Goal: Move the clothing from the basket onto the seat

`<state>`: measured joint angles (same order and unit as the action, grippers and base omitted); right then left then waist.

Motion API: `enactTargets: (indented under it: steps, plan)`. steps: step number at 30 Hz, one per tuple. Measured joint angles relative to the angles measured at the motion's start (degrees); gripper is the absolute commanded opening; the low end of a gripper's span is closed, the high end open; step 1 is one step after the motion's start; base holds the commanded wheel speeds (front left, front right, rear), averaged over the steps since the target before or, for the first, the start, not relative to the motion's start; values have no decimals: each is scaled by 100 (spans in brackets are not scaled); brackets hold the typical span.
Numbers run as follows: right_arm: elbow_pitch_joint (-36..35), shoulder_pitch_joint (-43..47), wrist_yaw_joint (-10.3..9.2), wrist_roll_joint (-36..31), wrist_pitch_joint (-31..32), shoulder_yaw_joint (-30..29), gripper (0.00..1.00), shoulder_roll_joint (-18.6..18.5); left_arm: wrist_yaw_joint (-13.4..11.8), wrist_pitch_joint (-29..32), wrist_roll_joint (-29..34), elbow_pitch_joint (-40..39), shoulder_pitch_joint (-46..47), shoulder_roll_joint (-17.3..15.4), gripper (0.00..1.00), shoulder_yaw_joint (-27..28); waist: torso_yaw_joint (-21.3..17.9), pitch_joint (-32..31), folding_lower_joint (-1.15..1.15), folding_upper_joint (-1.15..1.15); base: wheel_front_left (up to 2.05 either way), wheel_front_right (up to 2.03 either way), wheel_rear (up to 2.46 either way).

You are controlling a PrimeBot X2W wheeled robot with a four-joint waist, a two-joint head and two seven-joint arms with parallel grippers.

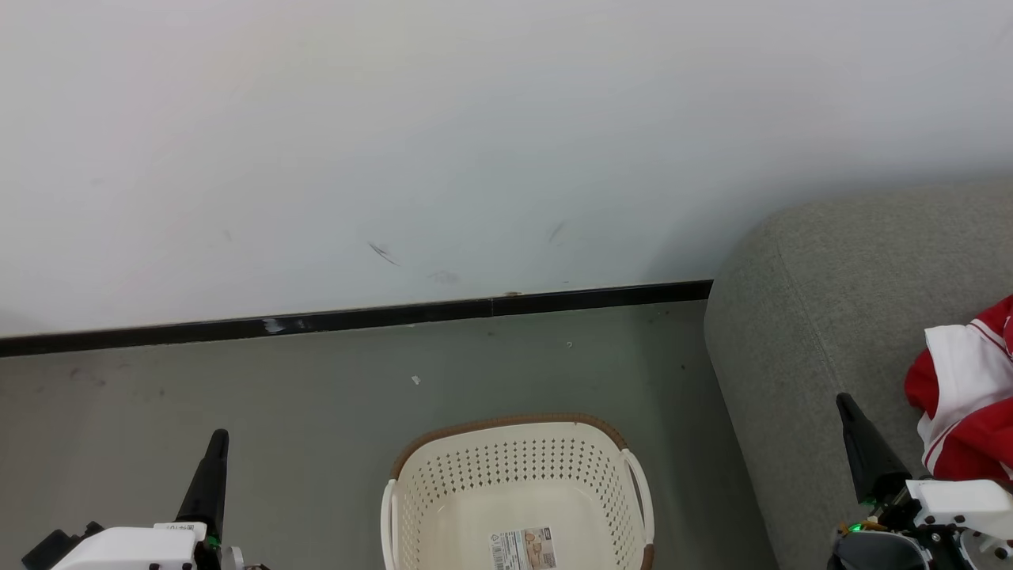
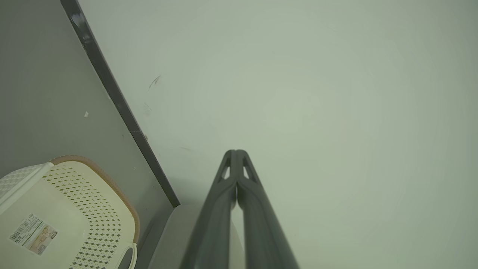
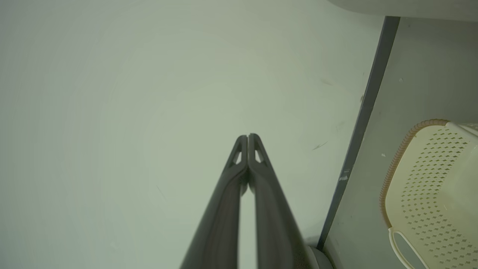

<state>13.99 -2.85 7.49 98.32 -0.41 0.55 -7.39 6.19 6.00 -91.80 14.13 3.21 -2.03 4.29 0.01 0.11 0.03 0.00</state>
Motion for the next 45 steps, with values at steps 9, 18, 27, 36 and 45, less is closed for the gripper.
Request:
enactTargets:
  steps: [9,18,27,36,45]
  plan:
    - [22,-1,0,0,37,-4,0,0,1,0,0,15,0,0,0,4,0,0,0,0,0,0,0]
    - [76,-2,0,0,38,-9,0,0,2,0,0,37,0,0,0,14,-1,-1,-1,0,0,0,0]
    - [85,-2,0,0,40,-15,0,0,8,0,0,58,0,0,0,18,-1,-1,-1,0,0,0,0]
    - [89,-3,0,-1,40,-21,0,0,9,3,0,78,0,0,0,19,-1,-2,-1,0,0,0,0]
    - [92,-4,0,-1,40,-26,0,1,9,4,0,90,0,0,0,20,-1,-2,-1,0,0,0,0]
